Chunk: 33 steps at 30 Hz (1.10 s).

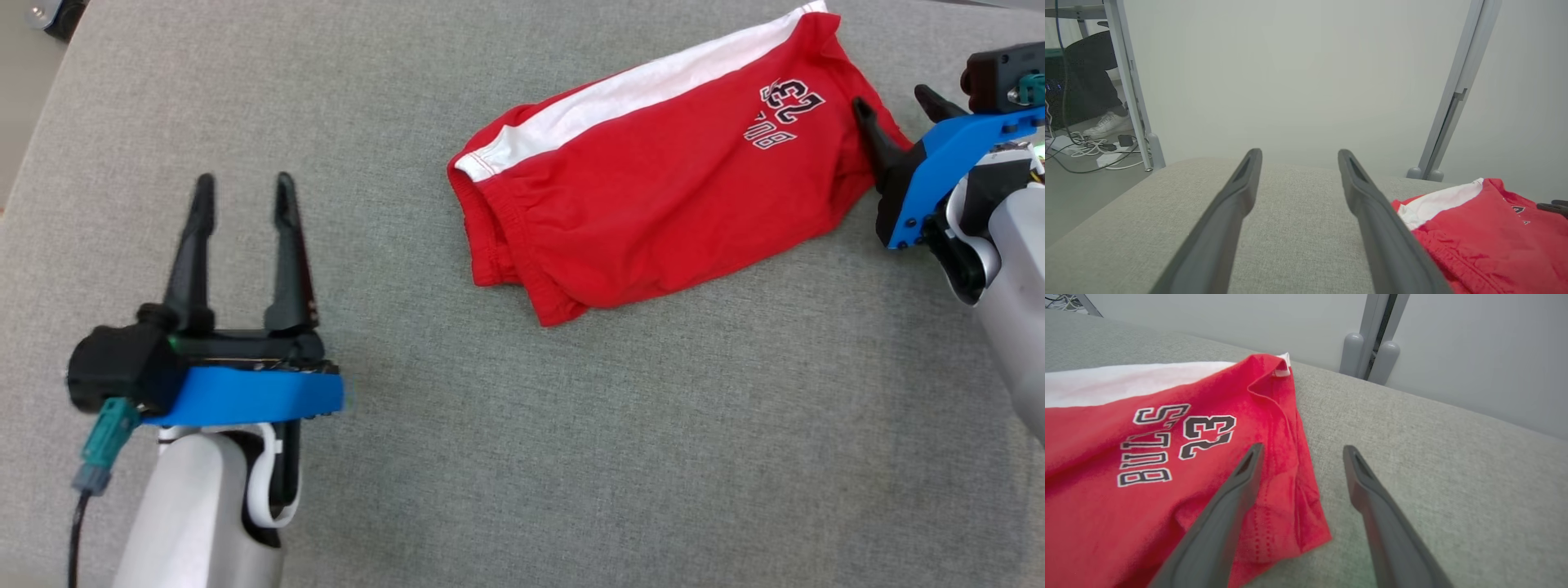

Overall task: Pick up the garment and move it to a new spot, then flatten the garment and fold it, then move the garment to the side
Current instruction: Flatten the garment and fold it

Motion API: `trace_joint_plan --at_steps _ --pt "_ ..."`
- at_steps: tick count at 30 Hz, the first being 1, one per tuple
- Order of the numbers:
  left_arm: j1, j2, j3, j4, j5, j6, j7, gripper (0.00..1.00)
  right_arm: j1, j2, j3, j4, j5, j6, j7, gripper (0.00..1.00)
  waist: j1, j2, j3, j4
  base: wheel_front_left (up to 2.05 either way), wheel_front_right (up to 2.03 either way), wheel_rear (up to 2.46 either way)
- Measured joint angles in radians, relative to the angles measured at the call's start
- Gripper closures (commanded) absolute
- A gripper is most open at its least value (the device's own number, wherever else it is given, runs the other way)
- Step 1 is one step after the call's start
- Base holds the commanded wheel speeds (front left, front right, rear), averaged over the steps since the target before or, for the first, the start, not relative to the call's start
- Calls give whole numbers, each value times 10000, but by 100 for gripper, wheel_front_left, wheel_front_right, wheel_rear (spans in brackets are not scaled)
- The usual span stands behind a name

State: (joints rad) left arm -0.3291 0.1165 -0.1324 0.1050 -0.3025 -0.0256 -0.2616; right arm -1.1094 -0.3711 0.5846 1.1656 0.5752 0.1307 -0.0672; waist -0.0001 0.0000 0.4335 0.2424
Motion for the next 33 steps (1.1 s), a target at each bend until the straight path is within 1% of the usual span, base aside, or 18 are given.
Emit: trace_joint_plan --at_steps 5,7,8,9,17,25,32,33 --pt "378 -297 773 -307 263 27 0 0 -11 25 167 293 88 0 222 0 0 0 47 108 0 0 0" --pt "482 -422 1011 -376 410 -67 -2 0 15 63 267 374 178 0 403 0 0 0 52 144 0 0 0" --pt "524 -474 1062 -393 453 -98 -2 0 16 81 293 368 217 -2 458 17 0 0 54 153 0 0 0" --pt "570 -520 1108 -397 497 -109 0 0 18 102 332 337 284 -2 541 100 0 0 61 157 0 0 0" --pt "624 -623 1373 -253 746 -197 -2 0 287 293 410 -132 1003 0 523 100 1 0 -28 -54 0 0 0" --pt "843 -648 1586 -73 986 -280 0 0 1368 374 393 -940 1925 0 -460 100 1 0 -580 -555 0 0 0" --pt "1261 -650 1950 27 1212 -368 -2 0 2731 265 422 -1825 2706 0 -1220 100 1 0 -1144 -1217 0 0 0" --pt "1376 -652 2044 36 1279 -380 -2 0 3123 201 378 -2033 2884 0 -1367 100 1 0 -1284 -1410 0 0 0"
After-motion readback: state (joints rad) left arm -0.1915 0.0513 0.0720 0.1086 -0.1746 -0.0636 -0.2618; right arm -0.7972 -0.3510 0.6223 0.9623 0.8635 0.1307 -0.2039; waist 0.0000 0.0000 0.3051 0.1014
